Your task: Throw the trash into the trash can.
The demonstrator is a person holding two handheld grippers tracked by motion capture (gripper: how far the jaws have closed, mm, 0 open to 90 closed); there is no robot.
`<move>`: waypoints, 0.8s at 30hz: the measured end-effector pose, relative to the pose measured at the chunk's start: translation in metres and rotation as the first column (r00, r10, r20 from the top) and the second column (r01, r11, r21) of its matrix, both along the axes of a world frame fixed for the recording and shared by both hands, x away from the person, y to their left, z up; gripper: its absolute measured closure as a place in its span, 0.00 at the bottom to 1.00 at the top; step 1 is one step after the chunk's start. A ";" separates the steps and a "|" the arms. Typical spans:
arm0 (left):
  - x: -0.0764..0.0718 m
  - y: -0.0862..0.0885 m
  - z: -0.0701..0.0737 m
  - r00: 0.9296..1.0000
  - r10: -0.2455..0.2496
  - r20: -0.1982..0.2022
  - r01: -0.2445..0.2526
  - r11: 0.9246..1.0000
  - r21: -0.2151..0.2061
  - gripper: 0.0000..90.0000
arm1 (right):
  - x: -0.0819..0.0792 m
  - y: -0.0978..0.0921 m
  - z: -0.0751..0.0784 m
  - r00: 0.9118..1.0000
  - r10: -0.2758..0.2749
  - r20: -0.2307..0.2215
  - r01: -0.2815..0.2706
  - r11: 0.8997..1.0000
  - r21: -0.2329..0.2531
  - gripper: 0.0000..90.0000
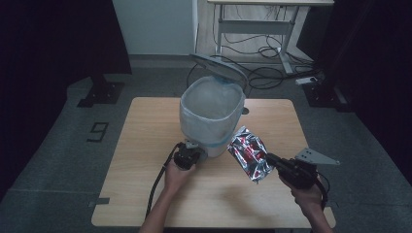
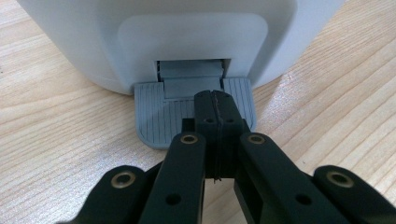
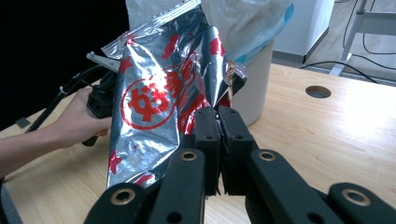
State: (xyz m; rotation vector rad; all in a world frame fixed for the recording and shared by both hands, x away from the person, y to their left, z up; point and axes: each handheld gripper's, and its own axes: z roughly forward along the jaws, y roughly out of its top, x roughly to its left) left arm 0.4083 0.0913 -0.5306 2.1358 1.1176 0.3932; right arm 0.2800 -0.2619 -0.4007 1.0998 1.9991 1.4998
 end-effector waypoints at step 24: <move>0.001 0.000 0.000 1.000 -0.005 -0.001 0.005 1.000 0.004 1.00 | 0.011 0.003 0.028 1.000 0.012 0.018 -0.012 1.000 0.015 0.96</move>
